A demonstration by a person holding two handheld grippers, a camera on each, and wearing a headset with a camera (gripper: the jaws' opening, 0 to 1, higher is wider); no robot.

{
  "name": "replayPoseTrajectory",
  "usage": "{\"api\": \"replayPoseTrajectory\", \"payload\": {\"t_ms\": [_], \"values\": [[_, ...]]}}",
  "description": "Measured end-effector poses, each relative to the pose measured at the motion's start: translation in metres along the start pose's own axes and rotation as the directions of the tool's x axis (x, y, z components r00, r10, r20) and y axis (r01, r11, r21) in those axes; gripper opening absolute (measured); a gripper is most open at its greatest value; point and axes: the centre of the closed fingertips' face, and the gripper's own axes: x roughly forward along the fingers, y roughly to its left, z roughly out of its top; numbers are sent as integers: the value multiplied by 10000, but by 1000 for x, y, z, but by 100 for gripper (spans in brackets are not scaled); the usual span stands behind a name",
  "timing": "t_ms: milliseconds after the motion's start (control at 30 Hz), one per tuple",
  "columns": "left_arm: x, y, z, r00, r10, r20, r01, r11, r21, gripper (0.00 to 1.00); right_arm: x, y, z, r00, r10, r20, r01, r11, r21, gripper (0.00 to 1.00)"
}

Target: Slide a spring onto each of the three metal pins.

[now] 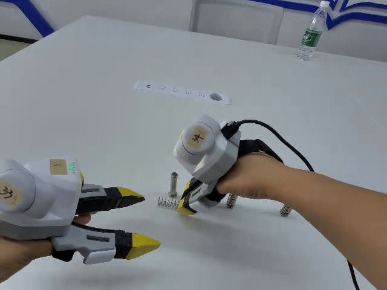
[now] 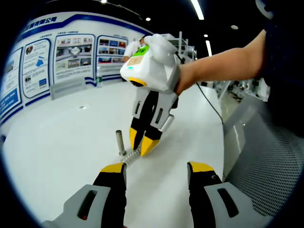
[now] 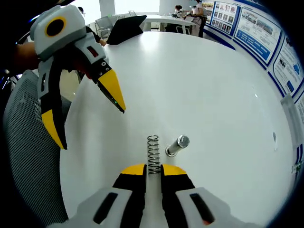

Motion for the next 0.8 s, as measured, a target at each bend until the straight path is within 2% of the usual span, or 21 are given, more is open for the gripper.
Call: {"api": "replayPoseTrajectory", "payload": {"t_ms": [333,533,667,800], "values": [[-1,0,-2,10000,57,-62,-57,10000,-5,52,-4,7,-7,9997,232,-126,-230,9996,174,12],[1,-2,0,10000,1,-83,-1,10000,82,52,-24,23,-8,9990,366,-247,-379,9978,-539,11],[2,-3,3,10000,-58,-53,58,9999,153,51,-43,33,-4,9987,506,-75,-511,9934,-1029,11],[4,-9,8,9997,-249,-14,249,9993,295,49,-62,44,0,9977,665,152,-636,9871,-1469,11]]}}
